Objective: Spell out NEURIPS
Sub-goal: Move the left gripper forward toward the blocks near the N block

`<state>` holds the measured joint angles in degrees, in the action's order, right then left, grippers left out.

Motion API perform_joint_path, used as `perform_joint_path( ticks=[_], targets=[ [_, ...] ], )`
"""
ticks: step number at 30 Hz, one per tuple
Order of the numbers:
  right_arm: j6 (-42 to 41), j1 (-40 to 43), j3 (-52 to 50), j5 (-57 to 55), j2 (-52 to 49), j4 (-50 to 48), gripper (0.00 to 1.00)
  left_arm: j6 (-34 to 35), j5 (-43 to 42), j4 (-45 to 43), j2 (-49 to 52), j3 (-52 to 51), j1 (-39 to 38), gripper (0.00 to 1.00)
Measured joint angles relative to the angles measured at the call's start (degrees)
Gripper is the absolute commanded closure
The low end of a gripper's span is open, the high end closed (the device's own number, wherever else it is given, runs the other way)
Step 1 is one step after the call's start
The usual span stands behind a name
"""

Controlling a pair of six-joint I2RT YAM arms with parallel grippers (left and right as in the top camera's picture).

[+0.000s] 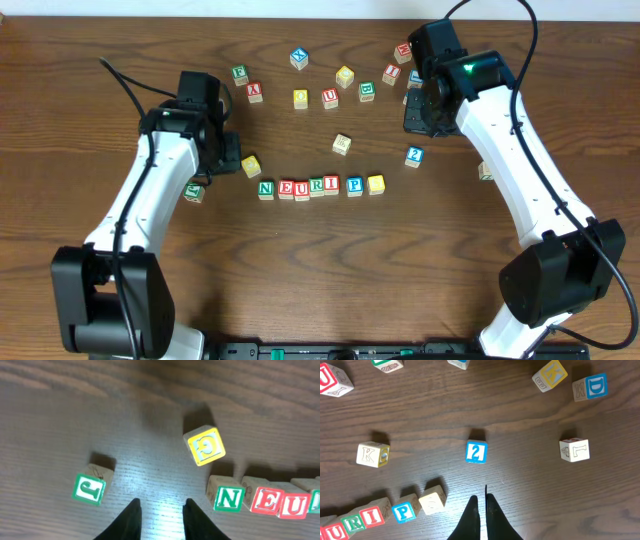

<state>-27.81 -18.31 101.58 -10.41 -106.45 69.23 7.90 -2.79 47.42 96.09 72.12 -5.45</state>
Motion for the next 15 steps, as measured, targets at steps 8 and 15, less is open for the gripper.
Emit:
perform_joint_path(
  ticks=[8,15],
  targets=[
    [0.02,0.13,0.00,0.20,0.00,-1.92,0.96,1.53,-0.04,2.97,0.15,0.00,-0.17,0.76],
    [0.02,1.31,0.00,0.22,0.00,-2.64,0.94,2.21,-0.04,3.15,0.15,-0.46,-2.60,0.76]
  ],
)
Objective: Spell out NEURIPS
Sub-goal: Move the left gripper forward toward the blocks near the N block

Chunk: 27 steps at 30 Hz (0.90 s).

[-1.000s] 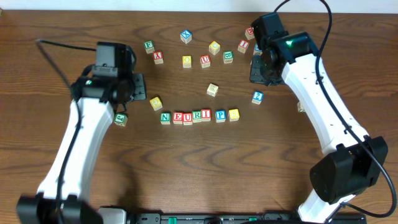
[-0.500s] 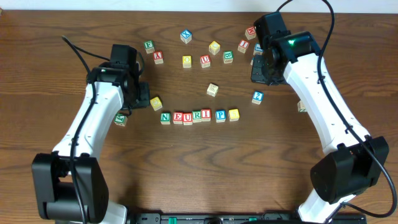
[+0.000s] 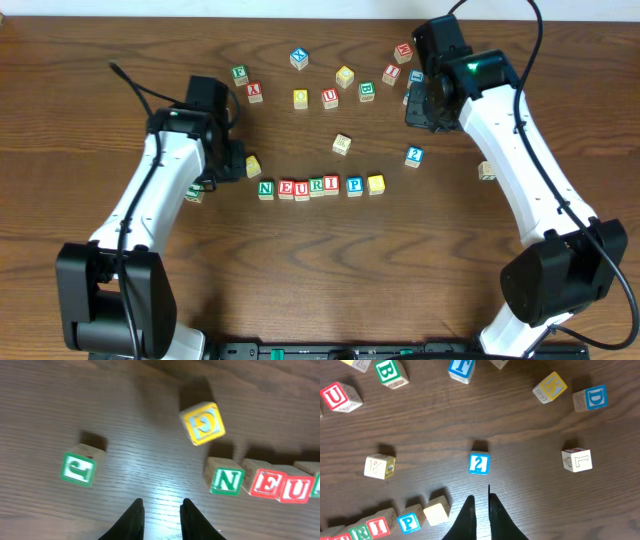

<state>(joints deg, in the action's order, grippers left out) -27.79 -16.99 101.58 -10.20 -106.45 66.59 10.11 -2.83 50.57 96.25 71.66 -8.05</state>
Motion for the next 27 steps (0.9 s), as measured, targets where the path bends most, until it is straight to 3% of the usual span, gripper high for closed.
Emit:
perform_joint_path(
  ticks=[14,19,27],
  targets=[
    [0.00,2.10,0.00,0.33,0.00,0.00,0.93,1.95,-1.97,-4.15,0.00,-7.34,-4.50,0.76],
    [0.00,2.10,0.00,0.37,0.00,0.00,0.94,2.12,-2.60,-5.55,0.00,-9.31,-4.50,0.89],
    [0.00,2.10,0.00,0.37,0.00,0.31,0.94,2.12,-2.78,-8.90,0.00,-10.47,-4.50,0.92]
  ],
)
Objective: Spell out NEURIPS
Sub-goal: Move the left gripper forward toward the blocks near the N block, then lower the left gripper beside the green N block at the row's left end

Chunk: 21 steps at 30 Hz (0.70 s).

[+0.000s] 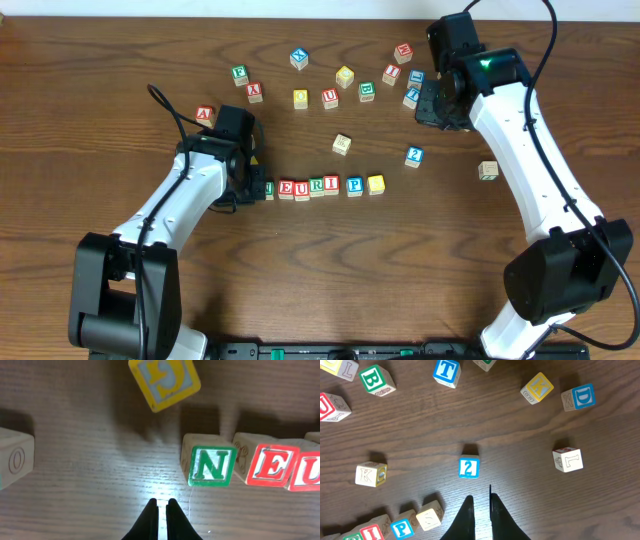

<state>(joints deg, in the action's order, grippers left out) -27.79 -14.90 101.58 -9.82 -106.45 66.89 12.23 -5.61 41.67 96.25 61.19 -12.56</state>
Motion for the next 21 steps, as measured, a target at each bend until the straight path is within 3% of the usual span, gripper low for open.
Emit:
perform_joint_path(
  ticks=[21],
  targets=[
    [0.00,0.00,0.00,0.00,0.00,0.57,0.94,-0.02,2.99,-3.37,3.69,0.00,0.00,0.93]
  ],
)
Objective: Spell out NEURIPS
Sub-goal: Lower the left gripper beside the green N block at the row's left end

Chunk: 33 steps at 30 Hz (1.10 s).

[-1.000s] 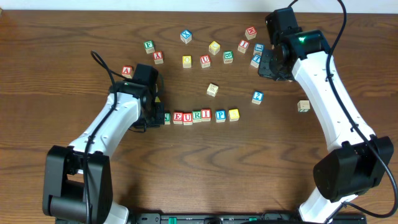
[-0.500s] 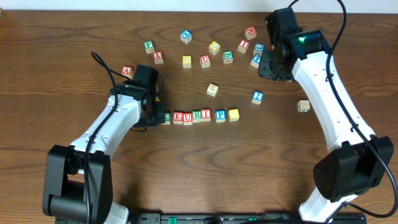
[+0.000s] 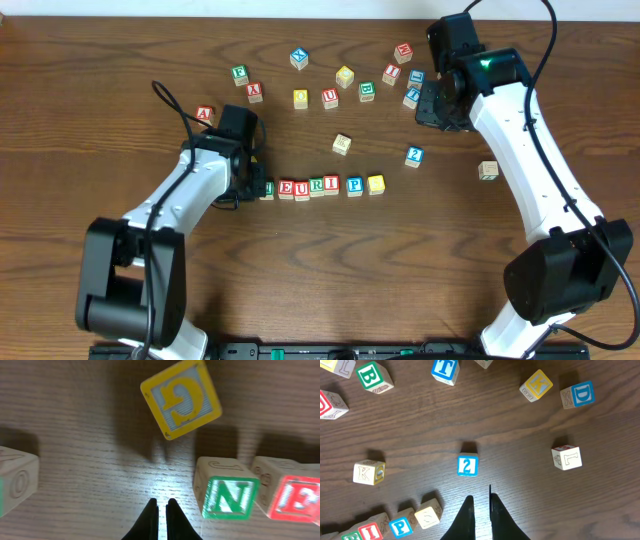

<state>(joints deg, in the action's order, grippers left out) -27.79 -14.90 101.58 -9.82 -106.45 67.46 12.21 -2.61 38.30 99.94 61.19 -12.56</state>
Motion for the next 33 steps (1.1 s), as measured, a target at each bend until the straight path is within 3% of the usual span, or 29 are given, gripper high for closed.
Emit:
perform_joint_path(
  ticks=[33],
  targets=[
    [0.00,0.00,0.00,0.00,0.00,0.02,0.94,-0.22,-0.50,-3.61,0.59,-0.17,0.00,0.92]
  ],
)
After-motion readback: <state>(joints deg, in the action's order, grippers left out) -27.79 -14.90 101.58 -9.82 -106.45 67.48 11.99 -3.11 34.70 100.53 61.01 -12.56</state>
